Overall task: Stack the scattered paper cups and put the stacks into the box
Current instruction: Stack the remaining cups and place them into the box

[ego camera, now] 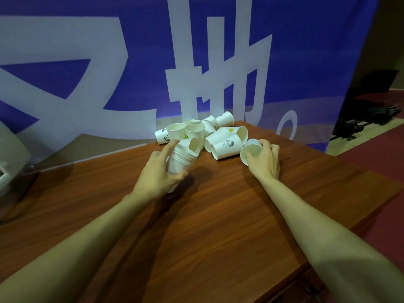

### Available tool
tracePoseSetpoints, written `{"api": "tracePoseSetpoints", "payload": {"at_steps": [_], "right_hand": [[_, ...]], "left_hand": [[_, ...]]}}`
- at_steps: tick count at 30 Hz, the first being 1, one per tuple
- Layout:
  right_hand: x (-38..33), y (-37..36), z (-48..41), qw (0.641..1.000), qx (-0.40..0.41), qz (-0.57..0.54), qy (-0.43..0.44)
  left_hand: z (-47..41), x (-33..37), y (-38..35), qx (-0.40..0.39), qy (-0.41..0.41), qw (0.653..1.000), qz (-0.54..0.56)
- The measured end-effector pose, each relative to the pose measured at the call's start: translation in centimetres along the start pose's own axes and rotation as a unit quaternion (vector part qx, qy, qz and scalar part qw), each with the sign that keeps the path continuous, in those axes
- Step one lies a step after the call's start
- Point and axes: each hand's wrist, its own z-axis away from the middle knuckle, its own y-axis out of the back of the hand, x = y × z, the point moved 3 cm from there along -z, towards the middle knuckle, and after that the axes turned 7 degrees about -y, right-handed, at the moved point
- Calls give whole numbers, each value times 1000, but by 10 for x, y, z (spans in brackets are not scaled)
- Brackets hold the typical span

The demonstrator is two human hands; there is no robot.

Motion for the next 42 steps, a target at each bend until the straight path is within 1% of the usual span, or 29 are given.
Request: {"api": "tracePoseSetpoints", "payload": {"at_steps": [2, 4, 6, 7, 8, 10, 12, 15, 18, 22, 26, 27, 29, 30, 31, 32, 33, 34, 35, 36, 39, 40, 42], "right_hand": [[1, 3, -1, 999, 32, -28, -11], [2, 7, -1, 994, 67, -86, -25], [-1, 13, 2, 982, 92, -165, -11], [-4, 16, 3, 972, 88, -219, -8], [-6, 18, 4, 958, 70, -279, -12], [-17, 20, 11, 928, -3, -373, -21], [-33, 19, 18, 916, -87, -391, -8], [-50, 15, 27, 923, -192, -332, 26], [-66, 9, 40, 923, -287, -253, 48], [-90, -5, 59, 935, -311, -142, 95], [-107, -21, 67, 942, -296, -14, 159], [-109, -23, 68, 937, -310, -5, 163], [-110, -28, 66, 925, -344, -28, 158], [-109, -29, 62, 931, -329, -40, 155], [-106, -30, 55, 946, -284, -49, 151], [-102, -31, 46, 966, -209, -54, 140], [-95, -30, 36, 984, -127, -57, 111], [-87, -29, 27, 994, -59, -53, 72], [-79, -28, 20, 999, -18, -36, 32], [-70, -31, 13, 1000, -9, -8, -5], [-52, -47, 5, 991, -83, 31, -96], [-50, -51, 5, 988, -109, 36, -106], [-49, -58, 5, 985, -138, 62, -88]], "left_hand": [[-2, 4, -1, -18, -8, 1000, -25], [-3, 6, -2, -29, -14, 999, -36], [-4, 7, -4, -36, -17, 998, -40], [-5, 7, -4, -39, -17, 998, -39], [-6, 8, -5, -43, -18, 998, -39], [-7, 8, -6, -51, -19, 998, -38], [-6, 8, -6, -48, -11, 999, -23], [1, 7, -4, -27, 4, 999, 26], [10, 8, 2, -10, -3, 997, 71], [20, 10, 7, -14, -29, 995, 96], [26, 8, 11, -4, -46, 992, 114], [26, 6, 13, 0, -41, 992, 120], [26, 1, 16, 2, -35, 992, 123], [24, -1, 17, 0, -33, 992, 122], [21, -4, 18, 0, -29, 992, 122], [18, -8, 18, 1, -24, 992, 124], [15, -11, 19, 4, -17, 992, 126], [13, -15, 19, 8, -8, 992, 127], [12, -18, 19, 13, 0, 992, 128], [10, -21, 19, 19, 6, 991, 130], [9, -31, 19, 31, 18, 989, 140], [9, -34, 19, 34, 24, 988, 148], [8, -36, 21, 35, 24, 987, 155]]}}
